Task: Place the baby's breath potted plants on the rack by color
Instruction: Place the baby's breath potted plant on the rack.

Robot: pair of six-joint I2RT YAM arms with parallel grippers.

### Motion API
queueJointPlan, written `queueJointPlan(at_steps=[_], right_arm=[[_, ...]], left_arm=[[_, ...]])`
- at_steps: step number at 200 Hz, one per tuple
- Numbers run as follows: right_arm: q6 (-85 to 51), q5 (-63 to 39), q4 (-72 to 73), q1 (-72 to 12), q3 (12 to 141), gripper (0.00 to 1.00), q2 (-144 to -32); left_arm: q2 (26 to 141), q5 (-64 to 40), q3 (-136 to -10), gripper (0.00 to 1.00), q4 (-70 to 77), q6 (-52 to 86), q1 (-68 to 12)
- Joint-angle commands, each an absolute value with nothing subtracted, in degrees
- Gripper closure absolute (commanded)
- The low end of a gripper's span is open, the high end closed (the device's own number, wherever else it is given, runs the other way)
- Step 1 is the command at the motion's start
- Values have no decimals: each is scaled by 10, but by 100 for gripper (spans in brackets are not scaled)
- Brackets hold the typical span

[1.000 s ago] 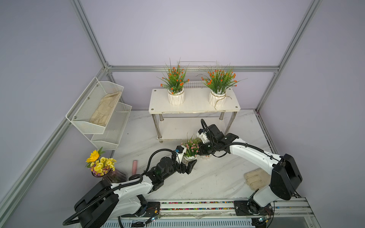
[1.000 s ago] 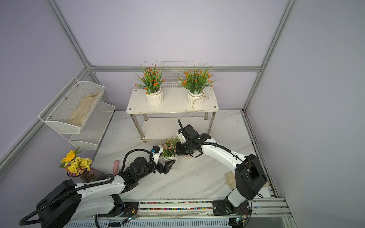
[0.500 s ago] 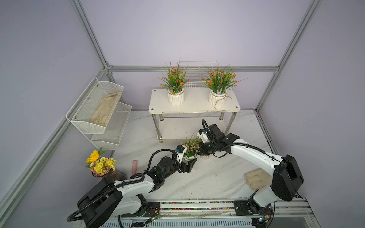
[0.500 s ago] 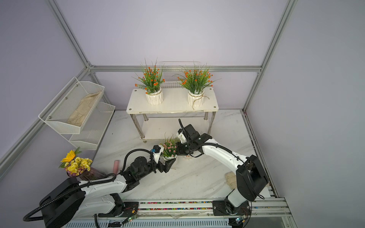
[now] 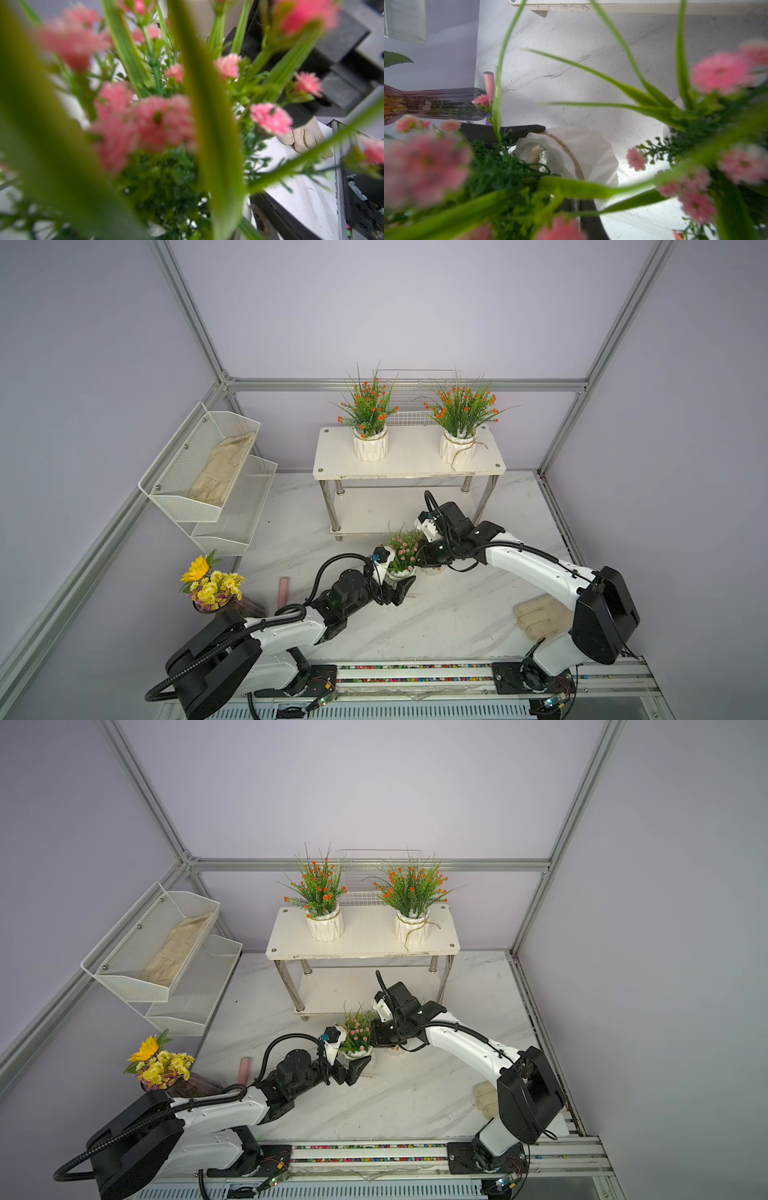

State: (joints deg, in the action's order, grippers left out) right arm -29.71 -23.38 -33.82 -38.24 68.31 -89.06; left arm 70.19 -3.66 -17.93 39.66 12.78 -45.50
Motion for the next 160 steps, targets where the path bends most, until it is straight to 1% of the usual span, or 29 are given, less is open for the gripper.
queueJointPlan(at_steps=[1, 22, 66, 87, 104, 113, 160], right_arm=[[-302, -270, -250, -384, 686, 95, -853], [-300, -272, -241, -384, 677, 95, -846], [-298, -277, -219, -384, 662, 95, -835], [-296, -282, -213, -384, 659, 95, -835], [-296, -283, -211, -384, 657, 95, -835], [-296, -284, -210, -384, 657, 95, -834], [-295, -283, -207, -384, 644, 95, -835]], left_arm=[[707, -70, -210, 7, 378, 128, -459], [709, -74, -217, 10, 364, 128, -459], [712, -89, -233, 10, 334, 130, -460], [716, -93, -239, 18, 320, 129, -460], [718, -95, -242, 27, 314, 129, -460], [719, -95, -242, 31, 313, 130, -460], [720, -74, -241, 41, 296, 127, -459]])
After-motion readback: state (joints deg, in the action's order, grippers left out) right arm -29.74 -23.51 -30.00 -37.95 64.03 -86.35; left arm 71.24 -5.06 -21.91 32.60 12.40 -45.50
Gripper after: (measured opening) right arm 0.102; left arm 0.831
